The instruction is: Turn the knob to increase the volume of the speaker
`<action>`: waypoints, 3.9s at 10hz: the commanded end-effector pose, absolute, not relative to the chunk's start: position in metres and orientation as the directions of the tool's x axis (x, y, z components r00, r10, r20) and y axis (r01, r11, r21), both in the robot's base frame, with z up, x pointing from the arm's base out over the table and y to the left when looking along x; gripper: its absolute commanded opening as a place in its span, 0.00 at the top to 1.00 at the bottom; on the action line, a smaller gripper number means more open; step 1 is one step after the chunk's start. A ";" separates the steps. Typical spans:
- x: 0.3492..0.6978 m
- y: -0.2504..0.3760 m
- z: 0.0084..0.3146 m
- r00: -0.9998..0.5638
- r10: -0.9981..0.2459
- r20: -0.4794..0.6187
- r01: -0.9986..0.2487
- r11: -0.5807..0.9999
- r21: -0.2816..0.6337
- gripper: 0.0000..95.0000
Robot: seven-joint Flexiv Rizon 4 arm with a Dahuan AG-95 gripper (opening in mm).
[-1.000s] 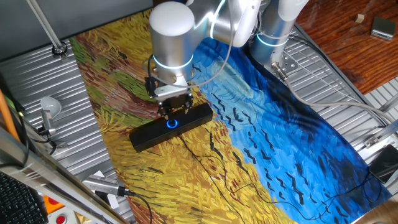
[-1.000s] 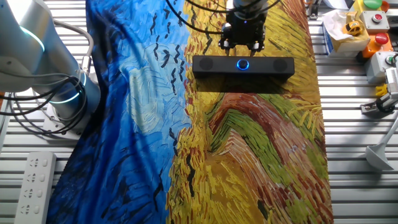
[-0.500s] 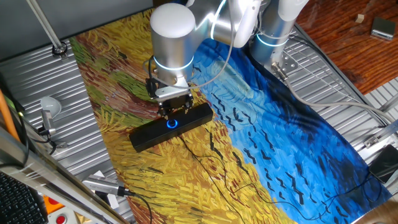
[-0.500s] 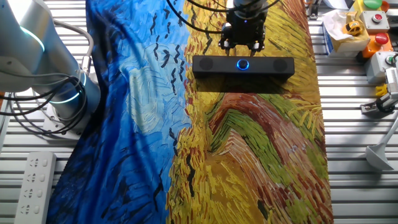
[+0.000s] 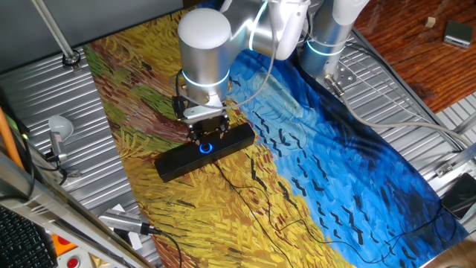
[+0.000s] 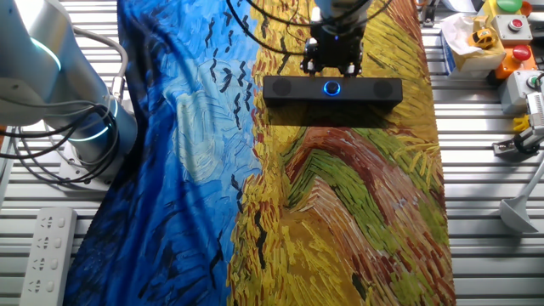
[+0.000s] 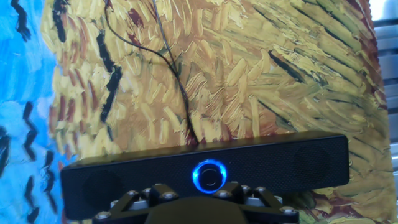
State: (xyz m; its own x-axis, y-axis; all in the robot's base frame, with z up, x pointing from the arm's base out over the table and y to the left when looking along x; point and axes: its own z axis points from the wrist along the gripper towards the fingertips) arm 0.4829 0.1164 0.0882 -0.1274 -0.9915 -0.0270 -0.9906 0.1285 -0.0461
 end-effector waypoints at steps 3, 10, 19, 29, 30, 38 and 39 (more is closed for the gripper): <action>0.485 0.115 0.077 -0.119 -0.992 -0.036 -0.992 0.120 -0.049 0.60; 0.489 0.114 0.068 -0.100 -0.993 -0.063 -0.993 0.103 -0.051 0.60; 0.489 0.115 0.063 -0.149 -0.984 -0.100 -0.987 0.155 -0.049 0.80; 0.489 0.115 0.060 -0.461 -0.880 -0.113 -0.882 0.469 -0.052 1.00; 0.489 0.115 0.060 -0.533 -0.839 -0.112 -0.840 0.540 -0.047 1.00; 0.489 0.115 0.059 -0.913 -0.393 -0.112 -0.395 0.919 -0.001 1.00; 0.489 0.115 0.059 -0.934 -0.340 -0.110 -0.343 0.939 0.004 1.00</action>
State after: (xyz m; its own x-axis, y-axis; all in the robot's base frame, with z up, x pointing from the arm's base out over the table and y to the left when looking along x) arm 0.4882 0.1166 0.0648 -0.8663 -0.4863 -0.1141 -0.4889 0.8723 -0.0056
